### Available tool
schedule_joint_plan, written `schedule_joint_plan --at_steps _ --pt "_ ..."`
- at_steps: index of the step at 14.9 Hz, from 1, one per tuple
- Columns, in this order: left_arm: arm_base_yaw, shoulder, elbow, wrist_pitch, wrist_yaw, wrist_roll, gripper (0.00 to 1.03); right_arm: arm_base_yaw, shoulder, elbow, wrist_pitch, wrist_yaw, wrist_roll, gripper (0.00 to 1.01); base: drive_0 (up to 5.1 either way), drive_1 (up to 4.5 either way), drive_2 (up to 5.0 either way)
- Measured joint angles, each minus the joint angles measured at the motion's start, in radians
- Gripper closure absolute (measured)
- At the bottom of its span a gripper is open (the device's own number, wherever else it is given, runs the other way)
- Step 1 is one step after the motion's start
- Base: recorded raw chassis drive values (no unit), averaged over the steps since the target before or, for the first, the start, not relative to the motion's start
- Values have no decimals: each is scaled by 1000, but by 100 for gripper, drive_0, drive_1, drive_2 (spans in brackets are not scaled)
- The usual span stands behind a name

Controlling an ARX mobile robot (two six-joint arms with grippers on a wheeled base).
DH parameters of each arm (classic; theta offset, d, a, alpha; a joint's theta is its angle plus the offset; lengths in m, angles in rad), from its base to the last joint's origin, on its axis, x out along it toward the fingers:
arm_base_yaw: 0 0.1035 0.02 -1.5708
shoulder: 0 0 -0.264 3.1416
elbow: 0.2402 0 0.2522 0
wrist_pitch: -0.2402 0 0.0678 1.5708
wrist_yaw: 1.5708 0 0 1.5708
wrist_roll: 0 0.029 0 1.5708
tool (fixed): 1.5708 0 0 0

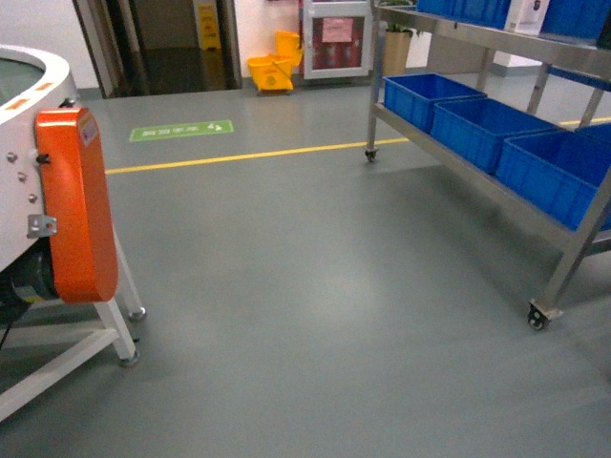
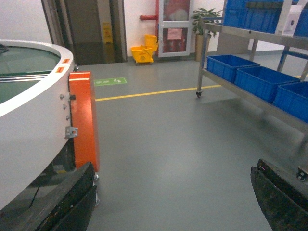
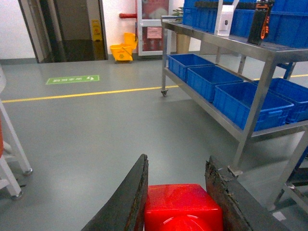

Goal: Pick red block from blue box to shelf

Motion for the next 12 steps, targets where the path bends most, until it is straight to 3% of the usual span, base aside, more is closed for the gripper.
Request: schedule_joint_plan --at_steps 12 --pt "0 0 0 0 0 0 5 0 0 0 0 0 0 72 -6 425 -436"
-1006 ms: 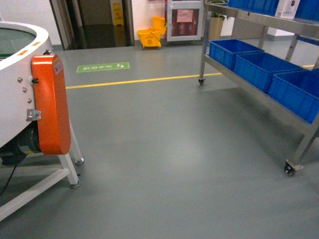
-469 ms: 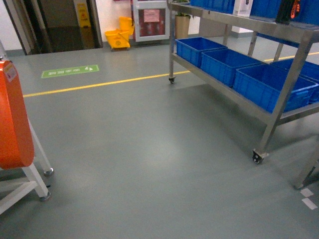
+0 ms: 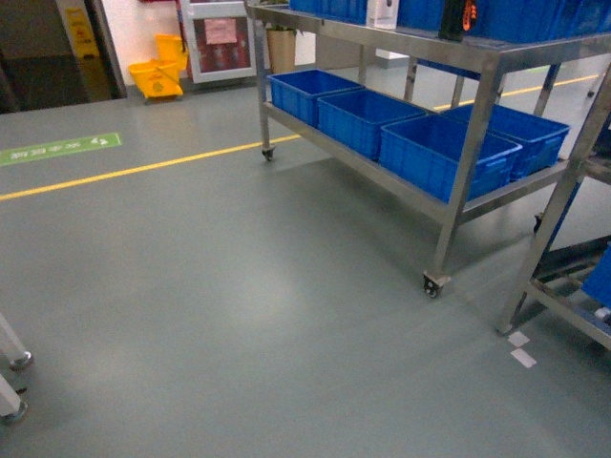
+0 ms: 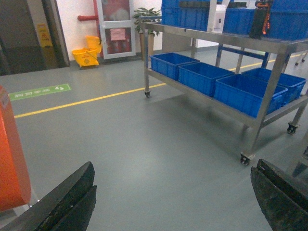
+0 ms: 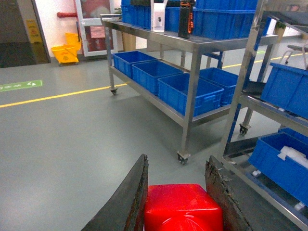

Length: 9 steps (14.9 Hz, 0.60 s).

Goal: Pick red block from blue box to shelf

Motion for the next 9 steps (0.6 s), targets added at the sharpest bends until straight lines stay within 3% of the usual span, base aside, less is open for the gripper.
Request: schedule_joint_plan --at_steps 3,9 --pt "0 0 0 0 0 0 5 0 0 0 0 0 0 72 -6 425 -436" --pt "0 0 0 0 0 0 5 0 0 0 0 0 0 72 -156 -156 -156"
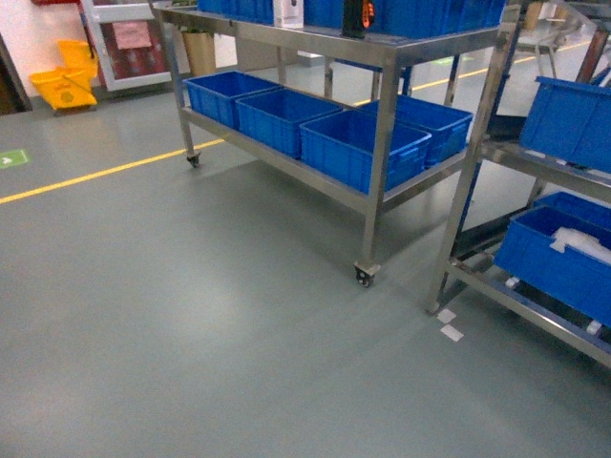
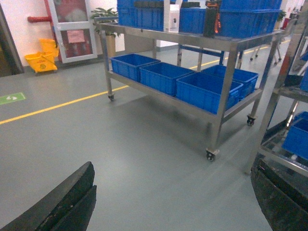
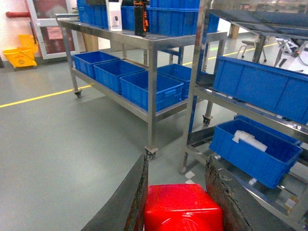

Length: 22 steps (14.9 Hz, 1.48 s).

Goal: Pick red block from blue box to shelf

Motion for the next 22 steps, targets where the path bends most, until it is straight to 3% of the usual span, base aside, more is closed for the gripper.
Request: schedule_joint_plan --at_steps 22 --pt "0 0 0 0 0 0 5 0 0 0 0 0 0 72 -156 -156 -156"
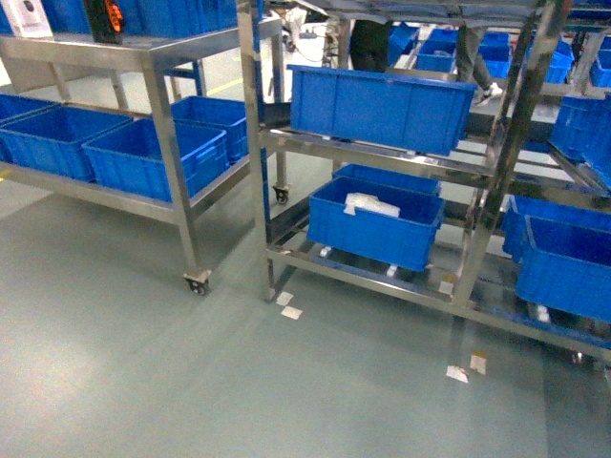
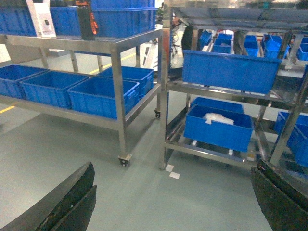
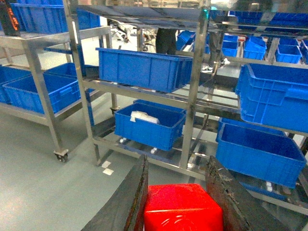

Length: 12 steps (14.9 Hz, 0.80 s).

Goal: Pick red block from blue box to shelf

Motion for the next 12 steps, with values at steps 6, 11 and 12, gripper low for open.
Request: schedule_joint_plan --at_steps 6,11,12 --pt "0 0 0 0 0 0 5 0 0 0 0 0 0 72 -165 -165 -165" --pt "0 0 0 0 0 0 5 0 0 0 0 0 0 72 -165 -165 -165" --pt "0 0 0 0 0 0 5 0 0 0 0 0 0 72 -165 -165 -165"
